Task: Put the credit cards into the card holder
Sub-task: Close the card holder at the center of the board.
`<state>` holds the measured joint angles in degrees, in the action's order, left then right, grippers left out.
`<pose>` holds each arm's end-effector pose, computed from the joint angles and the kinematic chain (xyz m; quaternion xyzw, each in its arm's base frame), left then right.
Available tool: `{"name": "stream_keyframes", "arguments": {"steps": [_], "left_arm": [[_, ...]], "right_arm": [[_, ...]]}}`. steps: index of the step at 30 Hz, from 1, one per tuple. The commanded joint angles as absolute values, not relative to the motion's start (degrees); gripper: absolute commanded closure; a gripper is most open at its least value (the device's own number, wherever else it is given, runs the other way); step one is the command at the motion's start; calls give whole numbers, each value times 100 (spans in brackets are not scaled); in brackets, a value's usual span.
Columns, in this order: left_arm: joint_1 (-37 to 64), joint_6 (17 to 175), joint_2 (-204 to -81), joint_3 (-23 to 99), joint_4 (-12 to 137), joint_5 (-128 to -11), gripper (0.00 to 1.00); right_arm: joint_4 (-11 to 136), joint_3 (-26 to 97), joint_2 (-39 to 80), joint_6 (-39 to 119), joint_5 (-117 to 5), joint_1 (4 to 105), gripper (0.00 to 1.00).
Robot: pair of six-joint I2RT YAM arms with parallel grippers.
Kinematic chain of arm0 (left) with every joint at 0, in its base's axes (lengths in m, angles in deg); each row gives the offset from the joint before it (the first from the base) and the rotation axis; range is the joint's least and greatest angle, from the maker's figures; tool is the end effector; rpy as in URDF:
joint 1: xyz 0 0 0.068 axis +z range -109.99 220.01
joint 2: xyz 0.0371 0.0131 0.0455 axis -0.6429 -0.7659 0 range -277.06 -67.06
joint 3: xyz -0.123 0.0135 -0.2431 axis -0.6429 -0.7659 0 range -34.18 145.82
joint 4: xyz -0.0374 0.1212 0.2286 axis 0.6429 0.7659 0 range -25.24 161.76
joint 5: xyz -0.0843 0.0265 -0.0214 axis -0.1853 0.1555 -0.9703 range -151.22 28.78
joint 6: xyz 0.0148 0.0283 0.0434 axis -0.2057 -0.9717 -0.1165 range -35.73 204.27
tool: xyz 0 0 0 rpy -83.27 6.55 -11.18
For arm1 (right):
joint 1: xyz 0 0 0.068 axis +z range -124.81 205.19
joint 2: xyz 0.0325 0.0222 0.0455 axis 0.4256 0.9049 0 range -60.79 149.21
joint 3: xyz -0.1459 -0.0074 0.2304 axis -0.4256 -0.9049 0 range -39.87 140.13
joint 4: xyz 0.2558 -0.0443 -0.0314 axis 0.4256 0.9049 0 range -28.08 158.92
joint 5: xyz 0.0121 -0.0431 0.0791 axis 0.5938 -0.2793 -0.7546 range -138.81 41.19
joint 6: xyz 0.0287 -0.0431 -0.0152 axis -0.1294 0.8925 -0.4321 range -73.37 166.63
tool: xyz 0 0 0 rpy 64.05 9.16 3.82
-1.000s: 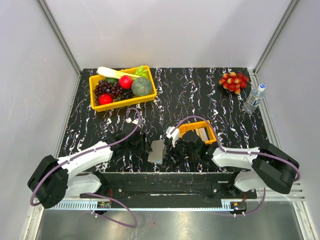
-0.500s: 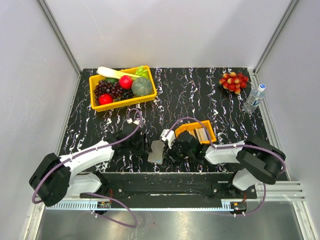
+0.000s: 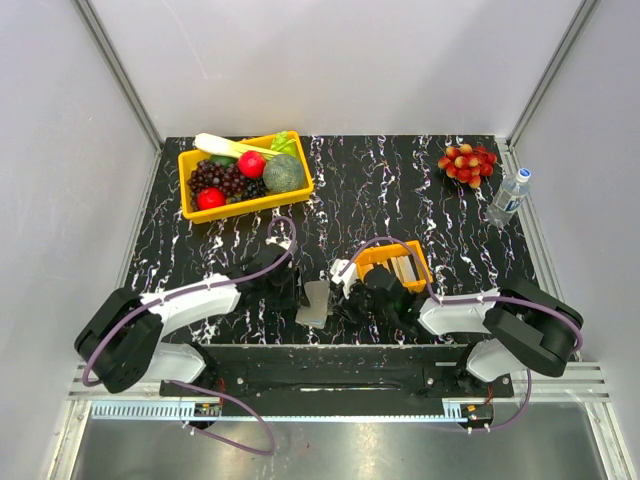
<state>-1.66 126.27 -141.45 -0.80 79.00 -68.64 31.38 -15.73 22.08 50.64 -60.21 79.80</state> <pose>0.1729 -0.1600 0.1625 0.0166 0.9524 -0.2447 0.1808 0.1457 0.2174 0.1457 -0.4624 0.7195 0.2954 0.4257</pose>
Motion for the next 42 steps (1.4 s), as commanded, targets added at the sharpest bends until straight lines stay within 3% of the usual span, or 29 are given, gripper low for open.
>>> {"name": "stream_keyframes", "arguments": {"steps": [1, 6, 13, 14, 16, 18, 23, 30, 33, 36, 42], "left_arm": [[-217, 12453, -14475, 247, 7662, -6974, 60], [-331, 12426, -14827, 343, 7829, -6834, 66], [-385, 12479, -14687, 300, 8013, -6500, 66], [-385, 12488, -14669, 308, 8014, -6500, 66], [-393, 12488, -14617, 317, 8031, -6482, 66], [-385, 12496, -14538, 317, 8049, -6447, 66], [-385, 12532, -14388, 344, 8049, -6465, 65], [-385, 12532, -14326, 352, 8040, -6500, 64], [-385, 12532, -14335, 335, 8022, -6535, 64], [-393, 12523, -14318, 326, 8022, -6544, 64], [-393, 12497, -14414, 387, 8040, -6491, 64]], "right_arm": [[2537, -1658, 2157, 4945, -5989, 8012, 75], [2185, -1904, 2051, 4865, -5980, 8012, 77], [2316, -1940, 2025, 4874, -6015, 8012, 83], [2351, -1940, 2007, 4874, -5980, 8012, 81], [2518, -1887, 1946, 4857, -5840, 8012, 63], [2693, -1834, 1875, 4926, -5726, 8012, 52], [3002, -1632, 2032, 5269, -5830, 8012, 43], [2994, -1281, 2665, 5243, -5927, 8030, 44], [2905, -1236, 2771, 5200, -5875, 8056, 59], [2905, -1280, 2632, 5156, -5831, 8065, 67], [2643, -1798, 2061, 5103, -5787, 8056, 72]]}}
